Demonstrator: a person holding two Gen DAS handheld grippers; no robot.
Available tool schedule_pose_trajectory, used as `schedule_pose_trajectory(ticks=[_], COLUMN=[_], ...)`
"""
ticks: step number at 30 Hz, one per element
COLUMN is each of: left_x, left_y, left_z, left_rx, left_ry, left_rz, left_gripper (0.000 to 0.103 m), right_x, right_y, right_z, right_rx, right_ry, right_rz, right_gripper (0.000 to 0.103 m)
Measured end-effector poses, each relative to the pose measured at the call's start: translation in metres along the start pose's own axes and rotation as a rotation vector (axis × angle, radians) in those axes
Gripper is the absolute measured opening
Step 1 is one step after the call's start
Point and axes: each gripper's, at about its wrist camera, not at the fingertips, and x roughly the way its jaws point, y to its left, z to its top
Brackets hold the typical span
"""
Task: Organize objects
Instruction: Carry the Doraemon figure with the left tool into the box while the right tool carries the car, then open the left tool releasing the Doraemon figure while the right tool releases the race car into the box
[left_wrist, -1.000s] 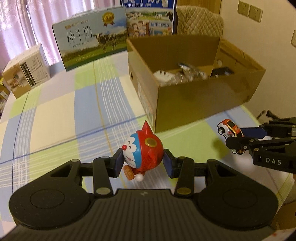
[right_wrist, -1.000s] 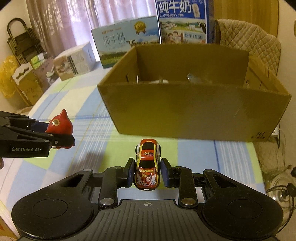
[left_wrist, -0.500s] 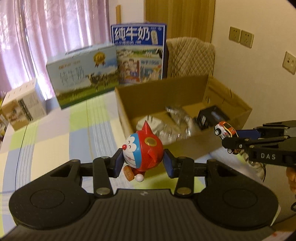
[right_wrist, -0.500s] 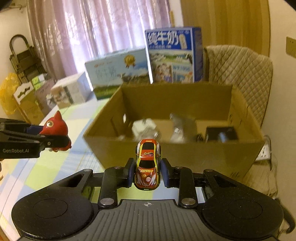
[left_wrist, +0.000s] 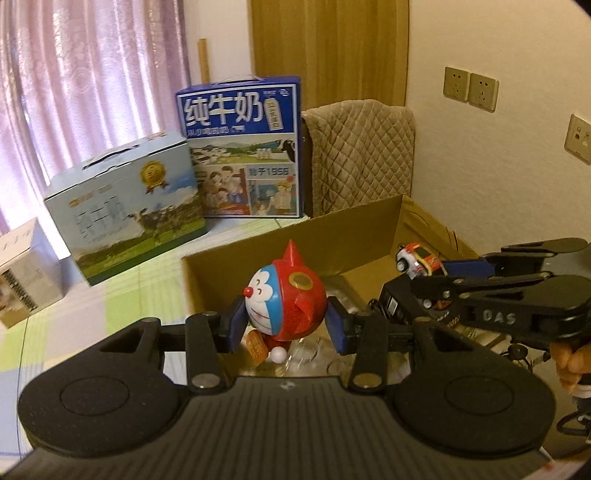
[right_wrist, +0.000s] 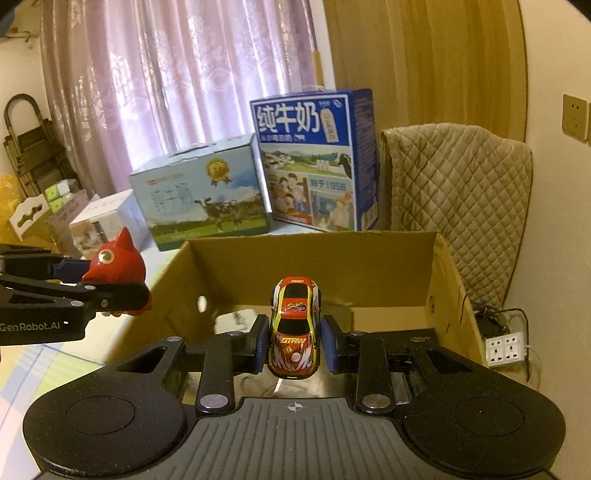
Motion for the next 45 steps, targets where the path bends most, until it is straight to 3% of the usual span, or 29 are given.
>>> schedule_pose_trajectory(ticks=[18, 34, 45], left_x=[0.109, 0.16, 0.149], left_y=[-0.027, -0.025, -0.006], left_z=[0.018, 0.017, 0.024], left_rx=[0.002, -0.014, -0.035], left_ry=[0.174, 0.261, 0.221], left_rz=[-0.009, 0.007, 0.055], left_gripper=[0.04, 0.042, 0.064], right_x=[0.065, 0.094, 0.102], right_y=[-0.053, -0.071, -0.071], right_z=[0.004, 0.009, 0.015], right_rx=[0.04, 0.062, 0.069], right_ry=[0.113, 0.142, 0.134], right_rz=[-0.038, -0.029, -0.018], right_gripper=[0.027, 0.027, 0.027])
